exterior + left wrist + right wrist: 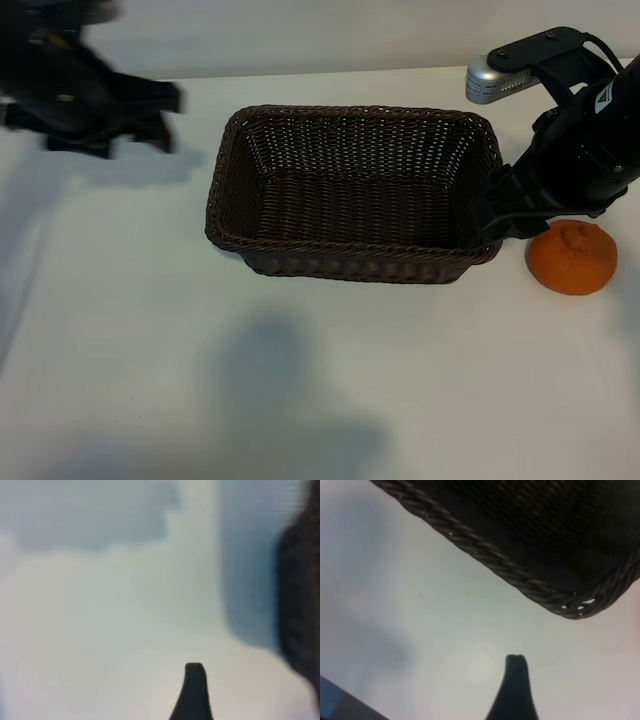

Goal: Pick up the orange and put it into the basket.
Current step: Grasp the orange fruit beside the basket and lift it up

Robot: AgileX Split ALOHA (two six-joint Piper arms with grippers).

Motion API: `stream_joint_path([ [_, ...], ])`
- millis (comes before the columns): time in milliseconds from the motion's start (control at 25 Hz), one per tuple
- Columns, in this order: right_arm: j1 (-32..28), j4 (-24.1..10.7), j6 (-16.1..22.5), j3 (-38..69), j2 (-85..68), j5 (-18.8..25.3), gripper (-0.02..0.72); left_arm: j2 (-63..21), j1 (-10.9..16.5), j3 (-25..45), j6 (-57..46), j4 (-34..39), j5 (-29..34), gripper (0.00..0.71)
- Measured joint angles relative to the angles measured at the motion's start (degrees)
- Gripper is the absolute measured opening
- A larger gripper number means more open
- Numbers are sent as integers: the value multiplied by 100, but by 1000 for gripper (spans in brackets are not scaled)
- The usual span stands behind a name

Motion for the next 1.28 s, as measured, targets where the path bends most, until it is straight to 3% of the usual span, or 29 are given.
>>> stream_joint_path([
  [280, 0, 0, 0, 0, 0, -79, 571, -723, 1572, -12, 636, 92, 688, 594],
  [400, 0, 0, 0, 0, 0, -80, 571, -986, 1971, -25, 761, 25, 682, 594],
  [680, 0, 0, 0, 0, 0, -80, 571, -1834, 2004, -25, 1008, -26, 899, 592],
  [960, 0, 0, -5, 0, 0, -80, 571, -3679, 1839, 66, 1052, -20, 1000, 592],
  [1280, 0, 0, -44, 0, 0, -109, 571, -6150, 1839, 1398, 820, 717, 1076, 592],
])
